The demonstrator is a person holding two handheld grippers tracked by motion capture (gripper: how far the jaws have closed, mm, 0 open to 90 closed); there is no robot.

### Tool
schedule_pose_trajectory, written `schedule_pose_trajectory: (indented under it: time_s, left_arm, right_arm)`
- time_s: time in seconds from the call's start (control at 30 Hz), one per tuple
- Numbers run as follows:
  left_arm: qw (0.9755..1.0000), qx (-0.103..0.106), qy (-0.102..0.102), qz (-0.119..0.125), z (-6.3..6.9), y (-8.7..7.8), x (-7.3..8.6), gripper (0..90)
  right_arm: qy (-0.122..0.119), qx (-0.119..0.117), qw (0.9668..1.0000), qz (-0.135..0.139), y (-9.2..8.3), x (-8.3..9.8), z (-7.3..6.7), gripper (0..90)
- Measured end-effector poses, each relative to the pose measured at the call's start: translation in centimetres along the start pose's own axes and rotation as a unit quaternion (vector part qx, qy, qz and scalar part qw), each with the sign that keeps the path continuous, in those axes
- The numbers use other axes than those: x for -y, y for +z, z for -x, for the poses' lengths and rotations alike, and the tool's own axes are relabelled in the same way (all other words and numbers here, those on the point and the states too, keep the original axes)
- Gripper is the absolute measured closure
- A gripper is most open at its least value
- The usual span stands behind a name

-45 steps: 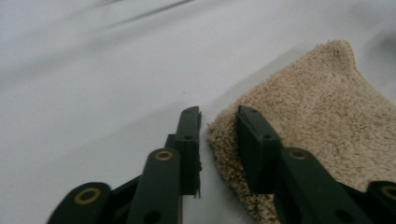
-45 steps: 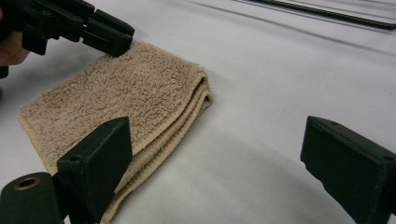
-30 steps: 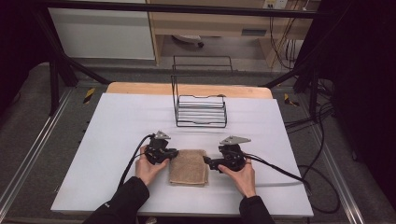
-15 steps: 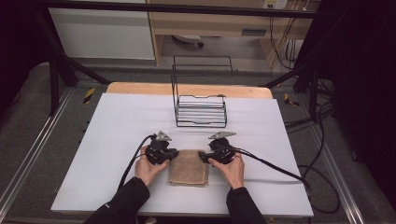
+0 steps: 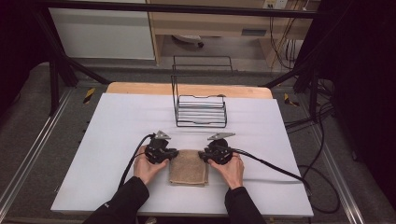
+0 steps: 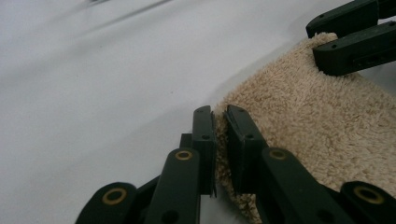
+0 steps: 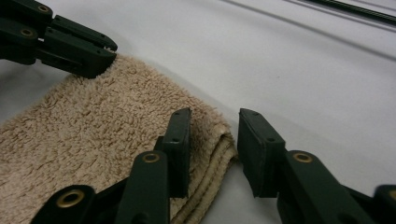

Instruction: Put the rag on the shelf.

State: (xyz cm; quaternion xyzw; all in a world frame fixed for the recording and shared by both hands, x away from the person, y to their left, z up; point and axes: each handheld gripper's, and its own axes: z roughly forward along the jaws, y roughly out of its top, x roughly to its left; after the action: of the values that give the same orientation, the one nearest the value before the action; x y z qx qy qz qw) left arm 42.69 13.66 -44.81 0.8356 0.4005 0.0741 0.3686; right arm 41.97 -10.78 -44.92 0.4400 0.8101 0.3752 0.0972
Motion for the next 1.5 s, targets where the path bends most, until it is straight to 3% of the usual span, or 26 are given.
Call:
schedule_pose_trajectory:
  time_s: [0.17, 0.53, 0.67, 0.8, 1.17, 1.37, 1.5]
  left_arm:
    - [0.9999, -0.007, 0.009, 0.001, 0.2, 0.0, 0.0, 81.4]
    - [0.9997, -0.010, 0.023, 0.001, 0.4, 0.0, 0.0, 82.2]
    - [0.9997, -0.007, 0.023, -0.002, 0.3, 0.0, -0.1, 82.4]
    - [0.9997, -0.006, 0.024, -0.005, 0.3, 0.0, -0.2, 82.6]
    - [1.0000, 0.003, 0.006, -0.005, -0.1, -0.1, -0.2, 83.4]
    - [0.9996, 0.017, -0.011, 0.018, -0.2, -0.9, -0.3, 85.2]
    - [0.9992, 0.020, -0.011, 0.033, 0.1, -1.9, -0.5, 85.6]
  right_arm:
    - [-0.003, -0.006, 1.0000, 0.001, 0.0, 0.1, -0.1, 71.9]
    - [0.011, 0.000, 0.9999, -0.008, -0.1, -0.1, 0.2, 71.0]
    - [0.022, -0.009, 0.9997, -0.007, -0.1, 0.0, 0.4, 71.4]
    - [0.035, -0.019, 0.9992, -0.007, 0.0, 0.1, 0.3, 79.2]
    - [0.039, -0.023, 0.9990, -0.006, -0.1, 0.1, 0.3, 84.0]
    - [0.039, -0.025, 0.9989, -0.002, -0.6, 0.0, 0.2, 84.5]
    - [0.044, -0.033, 0.9984, 0.015, -1.4, -0.2, 0.1, 84.5]
